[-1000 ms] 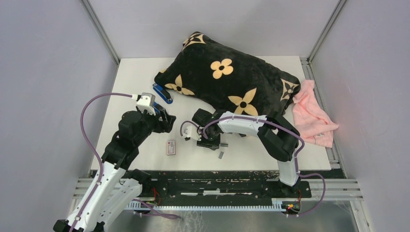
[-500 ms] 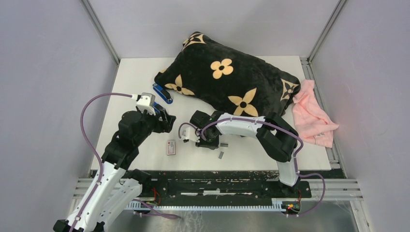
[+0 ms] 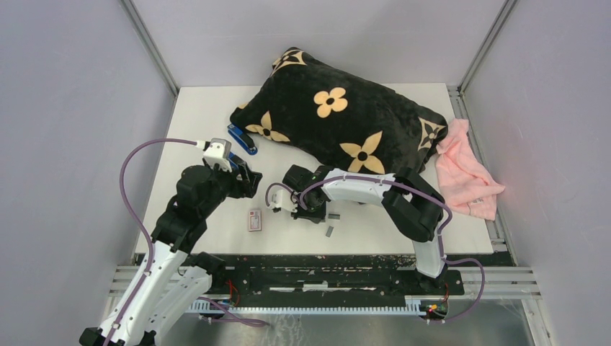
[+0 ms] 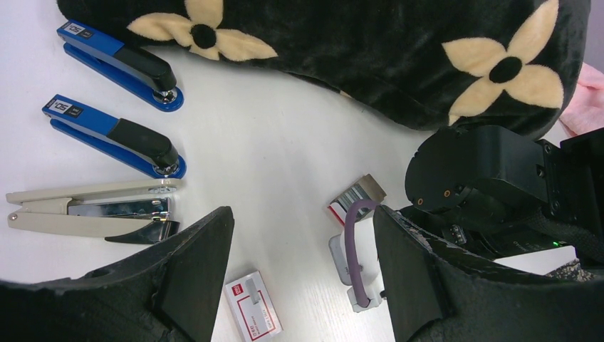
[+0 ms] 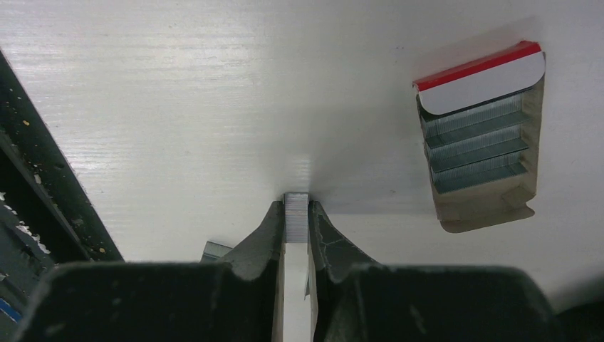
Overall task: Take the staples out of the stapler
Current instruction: Pick up the staple from the center of the board.
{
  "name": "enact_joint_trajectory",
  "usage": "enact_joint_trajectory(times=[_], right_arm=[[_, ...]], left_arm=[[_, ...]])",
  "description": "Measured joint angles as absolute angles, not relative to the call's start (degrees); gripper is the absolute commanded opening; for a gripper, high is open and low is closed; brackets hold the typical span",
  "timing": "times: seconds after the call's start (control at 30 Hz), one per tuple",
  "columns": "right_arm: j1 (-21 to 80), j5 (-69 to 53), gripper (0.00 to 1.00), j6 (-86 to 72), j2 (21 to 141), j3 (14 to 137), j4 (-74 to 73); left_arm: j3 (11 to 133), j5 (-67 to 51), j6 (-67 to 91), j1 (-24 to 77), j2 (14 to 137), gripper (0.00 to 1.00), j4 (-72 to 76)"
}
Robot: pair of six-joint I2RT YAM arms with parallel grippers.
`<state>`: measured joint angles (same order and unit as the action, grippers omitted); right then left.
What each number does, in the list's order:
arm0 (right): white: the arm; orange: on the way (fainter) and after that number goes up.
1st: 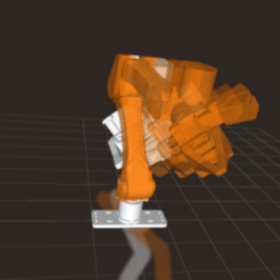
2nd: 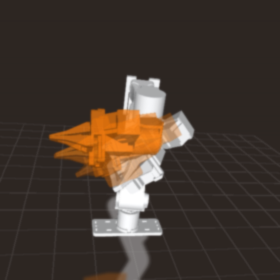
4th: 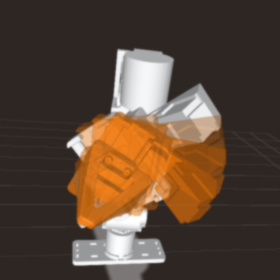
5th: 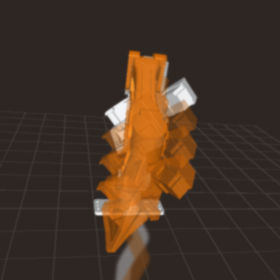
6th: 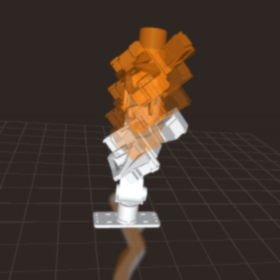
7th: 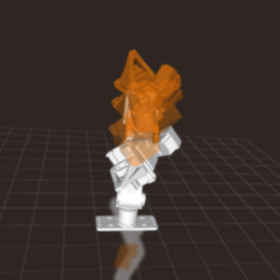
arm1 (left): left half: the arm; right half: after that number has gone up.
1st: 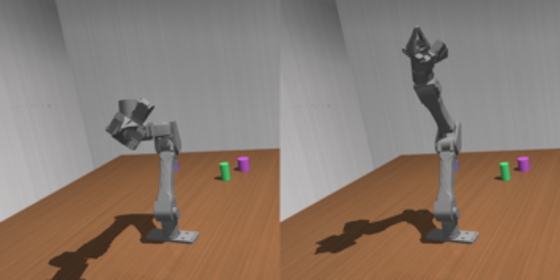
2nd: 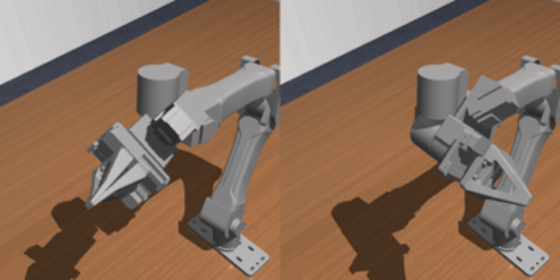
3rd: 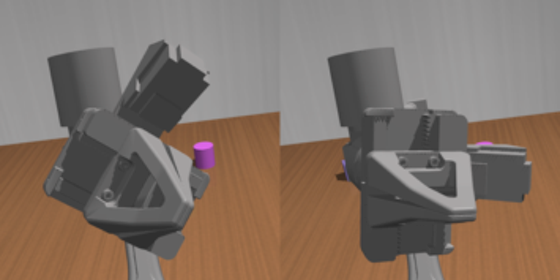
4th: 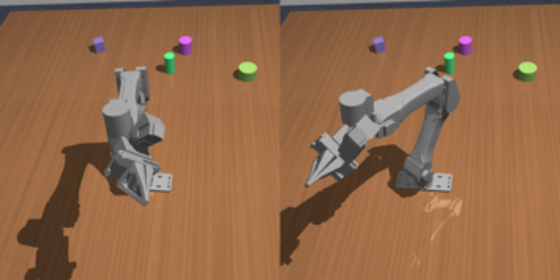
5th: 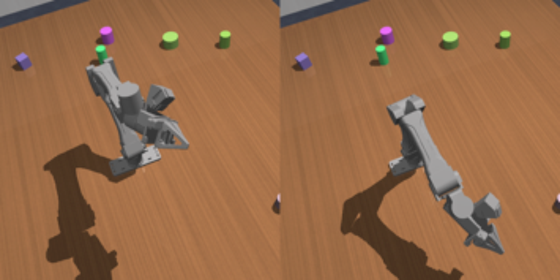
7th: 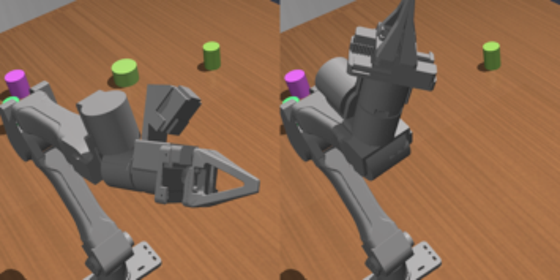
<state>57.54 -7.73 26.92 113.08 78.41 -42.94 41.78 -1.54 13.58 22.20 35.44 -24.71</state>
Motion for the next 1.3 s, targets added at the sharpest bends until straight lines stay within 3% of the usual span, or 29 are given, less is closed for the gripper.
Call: enact_joint_trajectory(times=[0.83,1.3], right_arm=[[49.1,-24.5,0.09,16.8,105.3,78.1,-40.9],[46.4,-26.8,0.1,10.5,103.4,77.2,-36.0]], left_arm=[[41.8,-1.5,13.6,21.5,35.5,0.79,-24.7],[41.8,-1.5,13.6,20.9,35.6,0.79,-24.7]])
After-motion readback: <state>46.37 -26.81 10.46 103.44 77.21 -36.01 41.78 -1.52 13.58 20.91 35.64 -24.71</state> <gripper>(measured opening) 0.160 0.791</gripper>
